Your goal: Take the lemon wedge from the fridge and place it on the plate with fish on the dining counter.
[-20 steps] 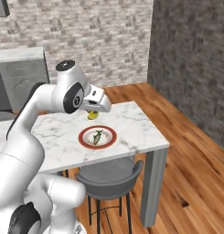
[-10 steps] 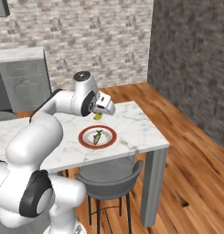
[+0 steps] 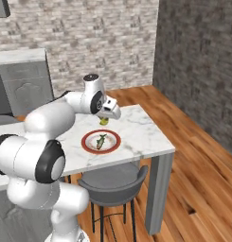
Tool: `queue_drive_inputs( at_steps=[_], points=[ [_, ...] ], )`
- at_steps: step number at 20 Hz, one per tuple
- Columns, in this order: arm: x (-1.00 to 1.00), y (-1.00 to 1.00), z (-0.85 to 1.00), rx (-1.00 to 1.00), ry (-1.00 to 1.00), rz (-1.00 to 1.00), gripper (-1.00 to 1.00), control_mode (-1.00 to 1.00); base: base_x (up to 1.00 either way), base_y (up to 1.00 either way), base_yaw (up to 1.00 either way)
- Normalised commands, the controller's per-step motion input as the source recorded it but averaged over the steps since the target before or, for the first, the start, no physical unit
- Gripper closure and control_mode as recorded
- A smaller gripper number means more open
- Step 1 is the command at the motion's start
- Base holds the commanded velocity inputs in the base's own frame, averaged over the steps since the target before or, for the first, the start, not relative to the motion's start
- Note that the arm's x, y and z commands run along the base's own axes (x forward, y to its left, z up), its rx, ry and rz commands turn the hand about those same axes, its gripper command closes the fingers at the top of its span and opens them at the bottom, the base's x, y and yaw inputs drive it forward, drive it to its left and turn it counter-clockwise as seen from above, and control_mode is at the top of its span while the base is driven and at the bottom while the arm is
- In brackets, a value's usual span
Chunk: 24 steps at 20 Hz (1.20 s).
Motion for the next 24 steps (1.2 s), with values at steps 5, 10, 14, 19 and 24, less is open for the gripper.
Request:
queue_drive_inputs(
  at_steps=[5, 10, 14, 19, 24],
  points=[
    [0.31, 0.00, -0.58, 0.00, 0.20, 0.00, 1.00, -1.00, 0.00, 0.00, 0.00],
    [0.30, 0.00, -0.52, 0.00, 0.18, 0.00, 1.00, -1.00, 0.00, 0.00, 0.00],
    [0.10, 0.00, -0.54, 0.00, 0.15, 0.00, 1.00, -1.00, 0.00, 0.00, 0.00],
    [0.01, 0.00, -0.47, 0.00, 0.08, 0.02, 1.00, -1.00, 0.00, 0.00, 0.00],
    [0.09, 0.00, -0.25, 0.02, 0.02, 0.02, 1.00, -1.00, 0.00, 0.00, 0.00]
  ],
)
